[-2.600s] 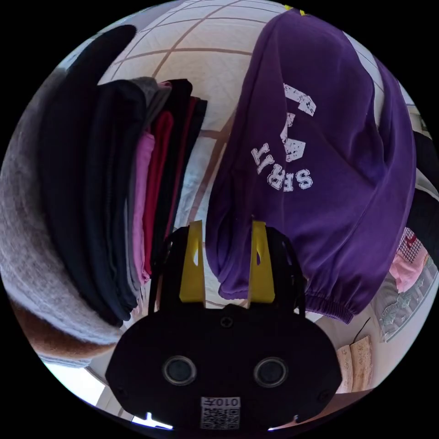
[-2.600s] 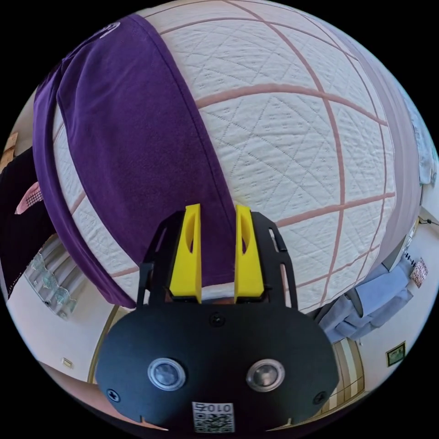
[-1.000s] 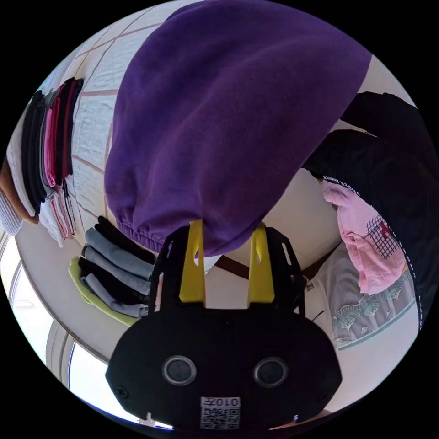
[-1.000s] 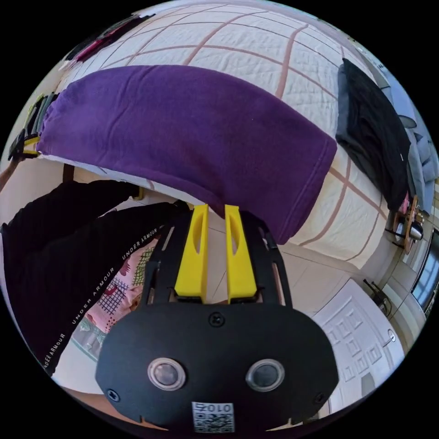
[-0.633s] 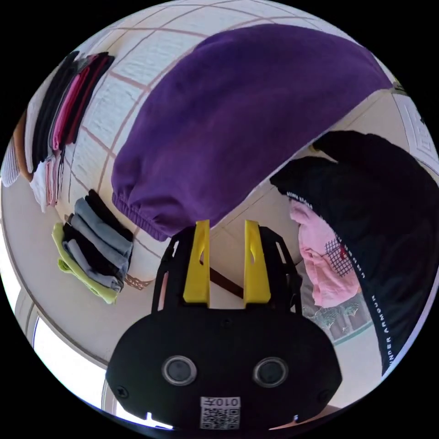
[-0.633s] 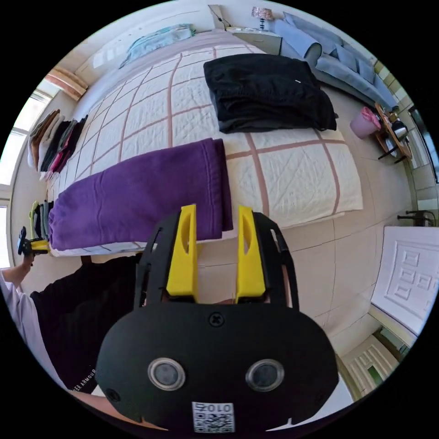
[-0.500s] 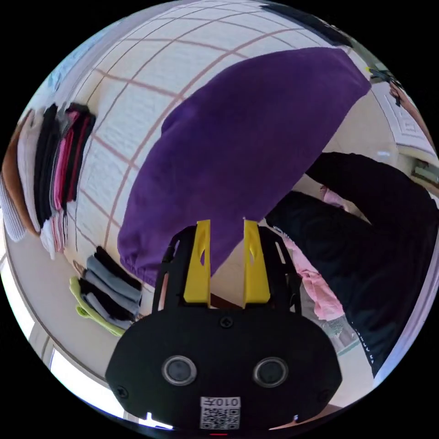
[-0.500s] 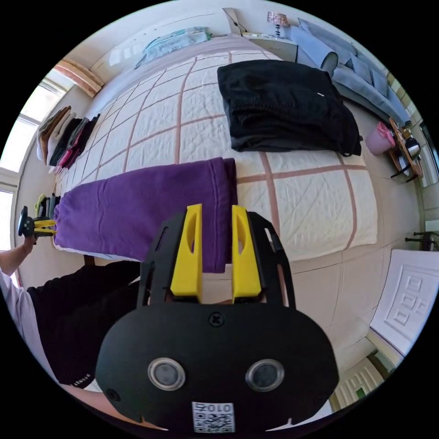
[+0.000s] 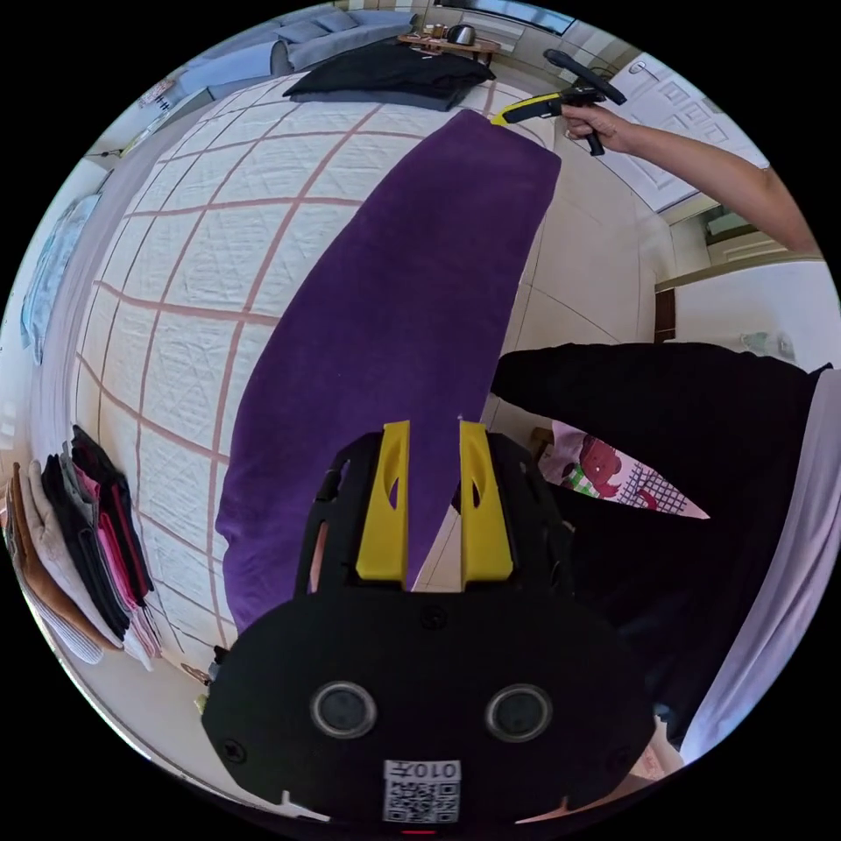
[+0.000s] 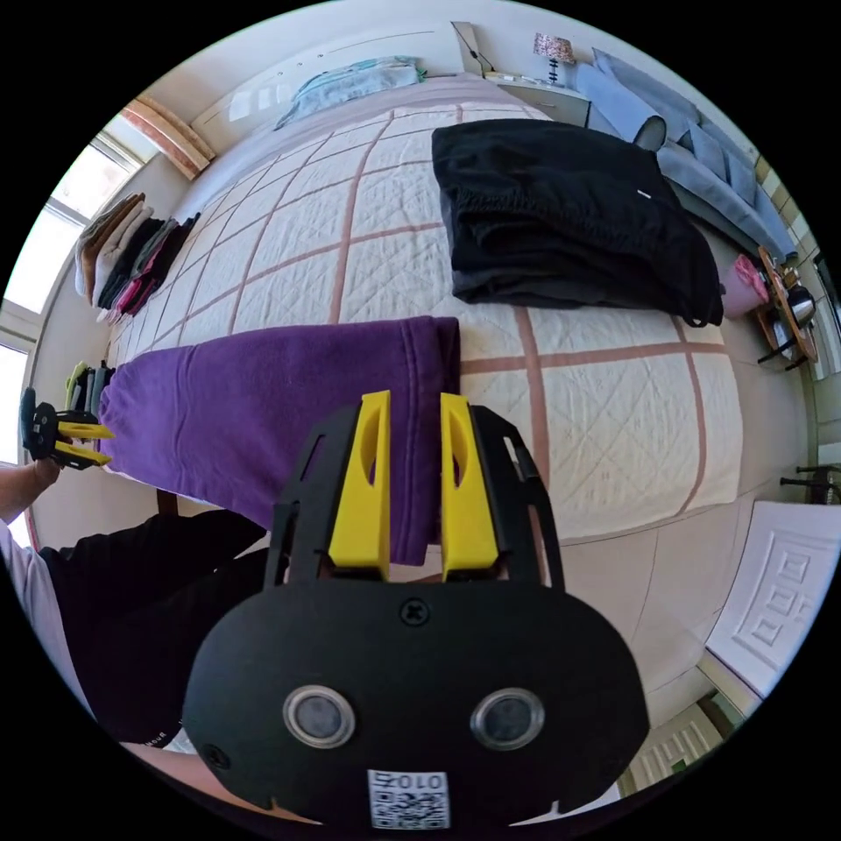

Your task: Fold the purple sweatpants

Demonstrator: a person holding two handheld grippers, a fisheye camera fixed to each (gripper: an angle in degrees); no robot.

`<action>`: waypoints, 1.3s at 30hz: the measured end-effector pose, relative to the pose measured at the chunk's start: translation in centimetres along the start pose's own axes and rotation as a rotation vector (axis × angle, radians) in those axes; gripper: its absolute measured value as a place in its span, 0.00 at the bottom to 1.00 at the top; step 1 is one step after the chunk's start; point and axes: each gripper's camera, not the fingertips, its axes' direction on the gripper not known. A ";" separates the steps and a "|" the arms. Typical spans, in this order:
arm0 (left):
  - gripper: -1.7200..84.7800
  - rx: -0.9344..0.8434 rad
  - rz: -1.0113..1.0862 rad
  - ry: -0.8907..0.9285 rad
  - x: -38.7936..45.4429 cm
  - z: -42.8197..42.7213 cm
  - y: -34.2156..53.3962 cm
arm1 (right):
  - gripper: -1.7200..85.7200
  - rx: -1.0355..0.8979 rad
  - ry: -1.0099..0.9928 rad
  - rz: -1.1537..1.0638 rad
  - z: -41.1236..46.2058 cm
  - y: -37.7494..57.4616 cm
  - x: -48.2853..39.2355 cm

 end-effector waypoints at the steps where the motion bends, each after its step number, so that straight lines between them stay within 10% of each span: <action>1: 0.12 0.006 -0.013 0.014 -0.3 0.2 -0.1 | 0.11 -0.012 -0.021 0.010 0.6 0.5 0.2; 39: 0.11 0.061 -0.078 0.086 -1.7 2.2 0.2 | 0.06 -0.081 0.052 -0.116 -0.7 -3.8 -0.2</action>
